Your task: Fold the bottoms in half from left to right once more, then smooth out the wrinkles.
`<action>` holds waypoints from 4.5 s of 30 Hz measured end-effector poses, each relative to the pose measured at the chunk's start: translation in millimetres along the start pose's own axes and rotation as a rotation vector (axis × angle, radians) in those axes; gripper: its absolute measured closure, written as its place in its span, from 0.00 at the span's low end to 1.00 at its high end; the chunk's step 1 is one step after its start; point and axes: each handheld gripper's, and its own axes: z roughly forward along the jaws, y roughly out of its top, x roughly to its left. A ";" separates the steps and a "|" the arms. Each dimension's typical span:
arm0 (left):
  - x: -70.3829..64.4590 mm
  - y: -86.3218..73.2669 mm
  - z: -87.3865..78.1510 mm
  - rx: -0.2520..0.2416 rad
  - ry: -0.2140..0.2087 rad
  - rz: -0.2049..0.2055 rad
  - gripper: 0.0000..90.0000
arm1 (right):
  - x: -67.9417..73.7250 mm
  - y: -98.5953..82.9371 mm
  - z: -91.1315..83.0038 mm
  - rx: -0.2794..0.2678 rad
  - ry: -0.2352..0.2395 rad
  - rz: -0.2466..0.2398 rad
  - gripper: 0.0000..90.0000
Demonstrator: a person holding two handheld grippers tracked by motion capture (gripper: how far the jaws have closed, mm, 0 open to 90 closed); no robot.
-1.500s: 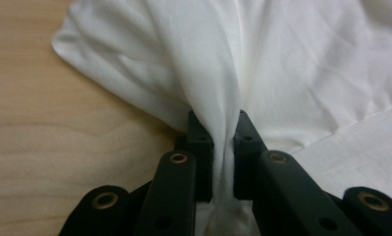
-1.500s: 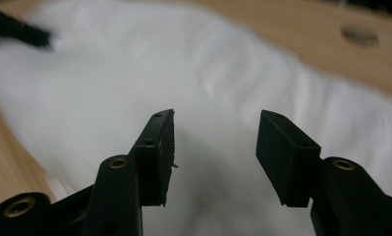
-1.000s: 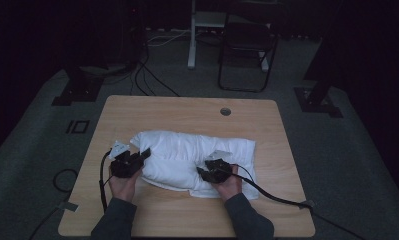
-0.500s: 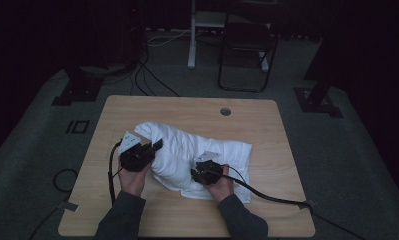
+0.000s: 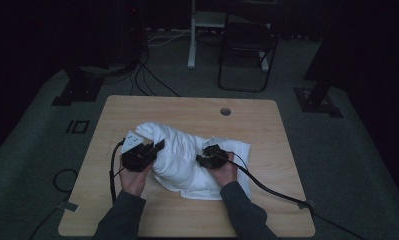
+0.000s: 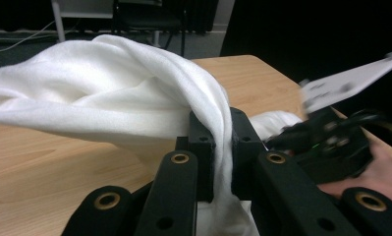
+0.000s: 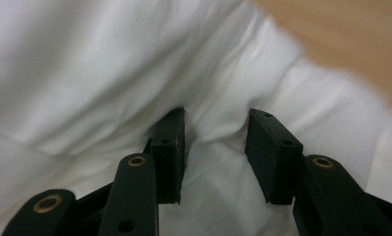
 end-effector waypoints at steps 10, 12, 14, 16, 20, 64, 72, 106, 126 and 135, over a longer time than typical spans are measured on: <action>-3.0 2.9 2.9 0.012 0.002 0.014 0.93 | 21.5 -17.9 -38.8 -0.031 0.013 -0.108 0.59; -6.3 4.8 3.3 0.009 -0.006 0.017 0.93 | 28.5 -25.7 -30.4 -0.002 -0.001 -0.133 0.62; -12.0 7.2 4.1 0.007 -0.015 0.033 0.93 | 30.9 -26.2 -23.5 -0.016 0.025 -0.100 0.64; -17.7 10.3 6.7 0.005 -0.021 0.052 0.93 | 31.5 -24.7 -19.7 -0.024 0.062 -0.085 0.65; -27.0 14.1 15.2 0.009 -0.035 0.079 0.93 | 32.3 -22.5 -23.6 -0.030 0.115 -0.118 0.57; -109.3 -64.5 122.8 0.328 -0.187 0.193 0.91 | -43.2 -35.6 -96.6 -0.243 0.070 0.055 0.51; -99.6 -27.1 80.8 0.244 -0.296 0.151 0.64 | -50.8 -25.1 -72.4 -0.181 0.024 0.101 0.97; -38.9 -66.5 87.7 0.309 -0.005 0.156 0.66 | -71.3 -49.1 -100.3 -0.073 -0.034 0.072 0.51; -37.5 -60.2 108.5 0.300 0.166 0.144 0.68 | -36.7 -33.0 -113.4 -0.209 0.045 0.028 0.65; -24.5 -47.6 132.0 0.283 0.229 0.098 0.68 | -36.9 -19.9 -77.7 -0.150 0.045 0.067 0.59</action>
